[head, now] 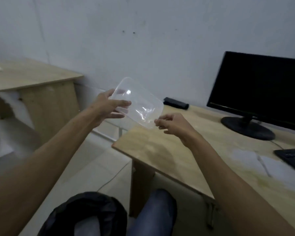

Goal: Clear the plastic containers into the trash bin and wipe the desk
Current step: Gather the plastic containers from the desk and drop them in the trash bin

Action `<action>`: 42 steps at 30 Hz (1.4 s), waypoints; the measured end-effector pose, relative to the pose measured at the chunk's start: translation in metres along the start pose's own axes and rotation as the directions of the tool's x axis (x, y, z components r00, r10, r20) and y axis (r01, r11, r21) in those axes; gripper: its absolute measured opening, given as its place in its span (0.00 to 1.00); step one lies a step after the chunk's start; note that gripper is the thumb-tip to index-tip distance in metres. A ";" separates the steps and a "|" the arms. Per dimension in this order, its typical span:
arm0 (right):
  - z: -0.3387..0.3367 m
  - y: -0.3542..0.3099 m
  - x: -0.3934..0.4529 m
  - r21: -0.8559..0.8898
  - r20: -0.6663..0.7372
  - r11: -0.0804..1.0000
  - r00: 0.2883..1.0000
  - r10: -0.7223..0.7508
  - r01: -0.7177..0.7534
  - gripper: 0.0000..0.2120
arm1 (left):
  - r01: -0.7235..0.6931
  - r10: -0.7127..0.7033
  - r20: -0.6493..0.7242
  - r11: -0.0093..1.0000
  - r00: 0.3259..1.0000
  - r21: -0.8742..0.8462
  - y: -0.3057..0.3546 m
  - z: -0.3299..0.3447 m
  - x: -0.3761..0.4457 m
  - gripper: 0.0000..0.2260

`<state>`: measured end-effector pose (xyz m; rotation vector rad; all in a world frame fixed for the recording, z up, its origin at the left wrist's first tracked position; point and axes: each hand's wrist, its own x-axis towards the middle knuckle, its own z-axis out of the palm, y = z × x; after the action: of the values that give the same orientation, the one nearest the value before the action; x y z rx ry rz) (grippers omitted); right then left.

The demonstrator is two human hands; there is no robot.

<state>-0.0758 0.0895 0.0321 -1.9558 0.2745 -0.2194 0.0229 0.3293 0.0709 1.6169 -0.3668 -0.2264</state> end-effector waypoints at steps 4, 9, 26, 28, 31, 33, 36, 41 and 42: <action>0.056 -0.005 0.008 -0.322 0.105 0.928 0.982 -0.160 0.186 0.12 | 0.033 0.003 -0.152 0.972 0.988 0.234 -0.012 -0.065 -0.027 0.19; 0.115 0.004 0.013 -0.520 0.306 0.762 0.917 -0.256 0.386 0.21 | 0.133 -0.009 -0.264 0.880 0.965 0.456 -0.061 -0.114 -0.058 0.11; 0.145 0.044 0.023 -0.576 0.273 0.668 0.881 -0.385 0.471 0.19 | 0.377 -0.594 -0.145 0.287 0.791 0.880 -0.341 -0.096 -0.102 0.25; 0.145 0.046 0.024 -0.572 0.270 0.671 0.881 -0.389 0.472 0.19 | 0.363 -0.591 -0.154 0.252 0.792 0.897 -0.350 -0.095 -0.106 0.21; 0.144 0.046 0.025 -0.563 0.256 0.680 0.882 -0.395 0.469 0.18 | 0.380 -0.534 -0.187 0.279 0.824 0.882 -0.357 -0.097 -0.102 0.14; 0.144 0.046 0.025 -0.559 0.257 0.681 0.880 -0.400 0.473 0.18 | 0.443 -0.480 -0.250 0.345 0.841 0.827 -0.355 -0.098 -0.094 0.12; 0.143 0.046 0.026 -0.563 0.264 0.668 0.872 -0.413 0.487 0.18 | 0.472 -0.365 -0.312 0.534 0.877 0.701 -0.327 -0.089 -0.075 0.11; 0.135 0.042 0.024 -0.560 0.314 0.658 0.864 -0.393 0.503 0.19 | 0.243 -0.083 -0.314 0.823 0.946 0.514 -0.244 -0.062 -0.035 0.08; 0.132 0.040 0.025 -0.552 0.327 0.666 0.864 -0.382 0.503 0.19 | 0.180 -0.034 -0.295 0.857 0.955 0.483 -0.226 -0.056 -0.028 0.08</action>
<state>-0.0188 0.1834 -0.0557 -2.6784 -0.3208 -0.2867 0.0398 0.4024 -0.1509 2.1640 -0.1179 0.0223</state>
